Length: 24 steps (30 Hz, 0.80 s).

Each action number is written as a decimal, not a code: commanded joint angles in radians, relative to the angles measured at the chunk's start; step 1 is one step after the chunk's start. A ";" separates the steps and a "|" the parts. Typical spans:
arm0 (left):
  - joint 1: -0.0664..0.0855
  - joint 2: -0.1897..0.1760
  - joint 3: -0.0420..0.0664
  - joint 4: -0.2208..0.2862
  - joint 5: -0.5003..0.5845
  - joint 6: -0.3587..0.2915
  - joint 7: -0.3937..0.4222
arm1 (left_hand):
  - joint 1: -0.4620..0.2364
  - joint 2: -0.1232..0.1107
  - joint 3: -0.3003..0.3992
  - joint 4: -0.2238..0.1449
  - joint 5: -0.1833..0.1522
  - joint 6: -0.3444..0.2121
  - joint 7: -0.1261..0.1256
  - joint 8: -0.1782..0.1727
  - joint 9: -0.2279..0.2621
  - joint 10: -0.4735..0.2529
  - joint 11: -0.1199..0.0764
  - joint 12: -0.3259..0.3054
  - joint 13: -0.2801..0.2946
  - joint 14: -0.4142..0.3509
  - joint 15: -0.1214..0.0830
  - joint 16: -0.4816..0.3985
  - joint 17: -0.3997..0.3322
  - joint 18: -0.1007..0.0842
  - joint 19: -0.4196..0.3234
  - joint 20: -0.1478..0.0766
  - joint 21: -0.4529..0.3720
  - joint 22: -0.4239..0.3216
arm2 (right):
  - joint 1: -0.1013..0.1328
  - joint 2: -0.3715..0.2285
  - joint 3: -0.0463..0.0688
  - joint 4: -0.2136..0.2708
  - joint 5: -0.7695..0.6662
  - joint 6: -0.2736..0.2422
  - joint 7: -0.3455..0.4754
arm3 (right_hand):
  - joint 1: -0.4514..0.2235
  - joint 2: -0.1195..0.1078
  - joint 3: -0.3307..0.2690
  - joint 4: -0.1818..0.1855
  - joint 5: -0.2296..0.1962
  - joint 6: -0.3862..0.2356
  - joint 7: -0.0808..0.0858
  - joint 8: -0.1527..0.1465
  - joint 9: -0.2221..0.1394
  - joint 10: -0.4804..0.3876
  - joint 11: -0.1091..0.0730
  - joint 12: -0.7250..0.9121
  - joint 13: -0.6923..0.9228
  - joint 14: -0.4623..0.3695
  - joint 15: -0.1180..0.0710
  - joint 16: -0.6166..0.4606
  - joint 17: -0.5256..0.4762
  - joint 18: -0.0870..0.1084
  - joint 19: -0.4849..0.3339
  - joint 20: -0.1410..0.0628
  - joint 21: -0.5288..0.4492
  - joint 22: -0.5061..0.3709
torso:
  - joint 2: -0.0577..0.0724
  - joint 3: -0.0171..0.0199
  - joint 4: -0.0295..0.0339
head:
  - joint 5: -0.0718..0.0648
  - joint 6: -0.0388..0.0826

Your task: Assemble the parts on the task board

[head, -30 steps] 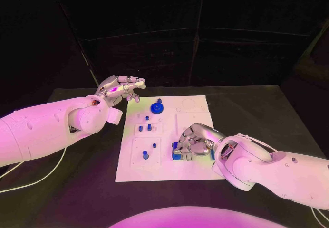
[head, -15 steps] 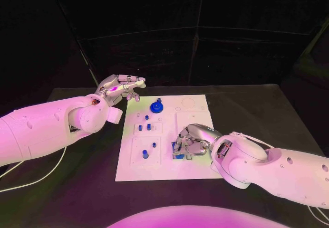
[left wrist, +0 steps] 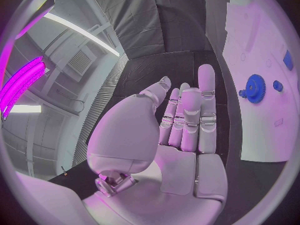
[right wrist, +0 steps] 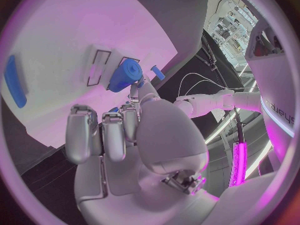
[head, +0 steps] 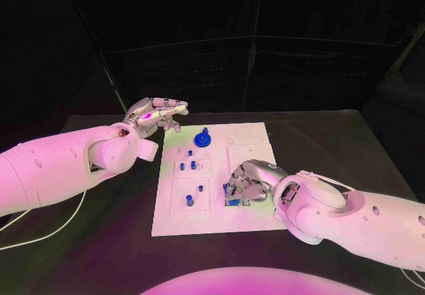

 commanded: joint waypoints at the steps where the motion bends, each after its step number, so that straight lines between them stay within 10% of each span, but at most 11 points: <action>1: 0.001 0.001 0.001 0.000 -0.002 0.010 0.003 | 0.006 0.001 -0.006 0.001 -0.004 -0.009 0.000 0.006 -0.001 -0.005 -0.001 0.006 0.001 -0.009 0.000 -0.004 -0.001 0.013 0.003 0.007 -0.004 -0.001 | -0.003 -0.008 -0.005 -0.008 0.003 0.026 -0.028 | -0.001 0.010 -0.009 0.002 -0.008 0.001 0.005 -0.010 -0.003 0.004 -0.006 -0.005 -0.215 0.084 -0.005 -0.003 0.177 -0.008 -0.001 -0.008 -0.006 0.017 | 0.001 0.0003 -0.0005 | 0.001 0.001; 15: 0.001 0.001 0.000 0.000 -0.002 0.011 0.001 | 0.006 0.001 -0.006 0.001 -0.004 -0.009 0.000 0.006 -0.001 -0.005 -0.001 0.006 0.001 -0.009 0.000 -0.004 -0.001 0.013 0.003 0.007 -0.004 -0.001 | -0.003 -0.023 -0.005 0.005 0.155 -0.155 0.165 | -0.108 -0.003 -0.065 0.067 0.028 -0.041 0.027 -0.048 -0.015 0.002 0.013 -0.012 -0.217 0.083 0.010 -0.005 0.174 -0.007 -0.003 0.004 -0.009 0.013 | 0.002 0.0005 0.0003 | 0.000 -0.001; 24: 0.001 -0.001 0.000 0.000 -0.002 0.011 0.001 | 0.006 0.001 -0.006 0.001 -0.004 -0.009 0.000 0.006 -0.001 -0.005 -0.001 0.006 0.001 -0.009 0.000 -0.004 -0.001 0.013 0.003 0.007 -0.004 -0.001 | -0.003 -0.062 -0.005 0.019 0.155 -0.081 0.168 | -0.063 0.014 -0.054 0.046 0.033 -0.042 0.029 -0.067 -0.021 -0.001 0.015 -0.015 -0.217 0.083 0.012 -0.006 0.173 -0.006 -0.004 0.007 -0.009 0.013 | 0.001 -0.0002 -0.0007 | 0.001 -0.003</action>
